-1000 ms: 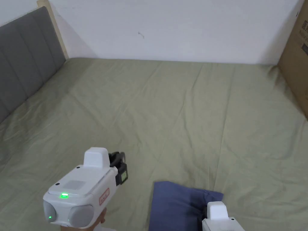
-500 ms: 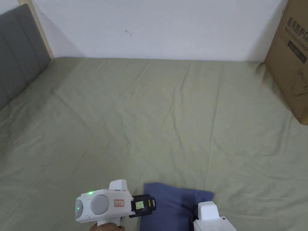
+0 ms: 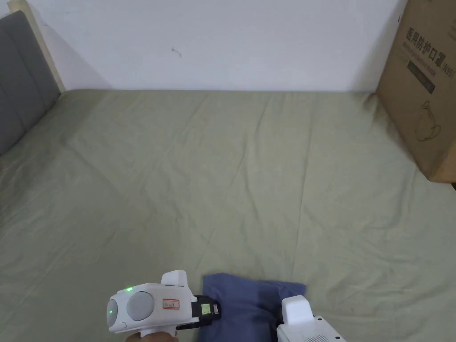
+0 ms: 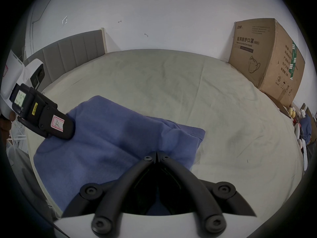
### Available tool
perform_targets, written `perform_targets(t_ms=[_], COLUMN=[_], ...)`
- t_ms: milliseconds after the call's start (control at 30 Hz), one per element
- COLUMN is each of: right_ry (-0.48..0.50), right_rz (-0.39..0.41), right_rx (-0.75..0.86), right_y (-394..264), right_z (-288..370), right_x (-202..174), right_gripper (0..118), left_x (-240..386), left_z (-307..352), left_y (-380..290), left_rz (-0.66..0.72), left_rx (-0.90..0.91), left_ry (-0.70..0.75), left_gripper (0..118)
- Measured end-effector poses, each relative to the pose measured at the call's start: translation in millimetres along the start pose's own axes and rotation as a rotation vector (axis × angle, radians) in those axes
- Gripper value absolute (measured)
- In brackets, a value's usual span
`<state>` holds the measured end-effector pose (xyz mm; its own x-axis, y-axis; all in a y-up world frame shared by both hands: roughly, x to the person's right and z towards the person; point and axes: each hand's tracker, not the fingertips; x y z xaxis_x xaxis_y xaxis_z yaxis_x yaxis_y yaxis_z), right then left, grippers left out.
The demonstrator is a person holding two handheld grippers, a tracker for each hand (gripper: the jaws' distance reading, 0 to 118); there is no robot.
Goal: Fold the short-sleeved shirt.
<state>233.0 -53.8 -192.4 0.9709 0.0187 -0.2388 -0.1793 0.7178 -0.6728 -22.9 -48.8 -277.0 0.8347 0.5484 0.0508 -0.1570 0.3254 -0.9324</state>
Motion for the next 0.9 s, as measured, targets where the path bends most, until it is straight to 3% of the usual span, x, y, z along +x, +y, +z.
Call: perform_targets(t_ms=[267, 467, 767, 900], right_ry=[0.025, 0.007, 0.020, 0.018], right_rz=[-0.042, -0.001, -0.016, -0.014], right_rx=[0.084, 0.180, 0.217, 0.205], right_y=[21, 46, 64, 67], right_z=[24, 41, 27, 17], right_x=[19, 26, 34, 34], right_gripper=[0, 0, 0, 0], left_x=[16, -43, -183, -210], left_z=[44, 116, 198, 220], left_y=[10, 49, 121, 131], left_rz=[-0.081, -0.130, -0.038, -0.030], left_rx=[0.061, 0.116, 0.181, 0.171], left_ry=[0.030, 0.231, 0.580, 0.684], left_gripper=[17, 16, 16, 16])
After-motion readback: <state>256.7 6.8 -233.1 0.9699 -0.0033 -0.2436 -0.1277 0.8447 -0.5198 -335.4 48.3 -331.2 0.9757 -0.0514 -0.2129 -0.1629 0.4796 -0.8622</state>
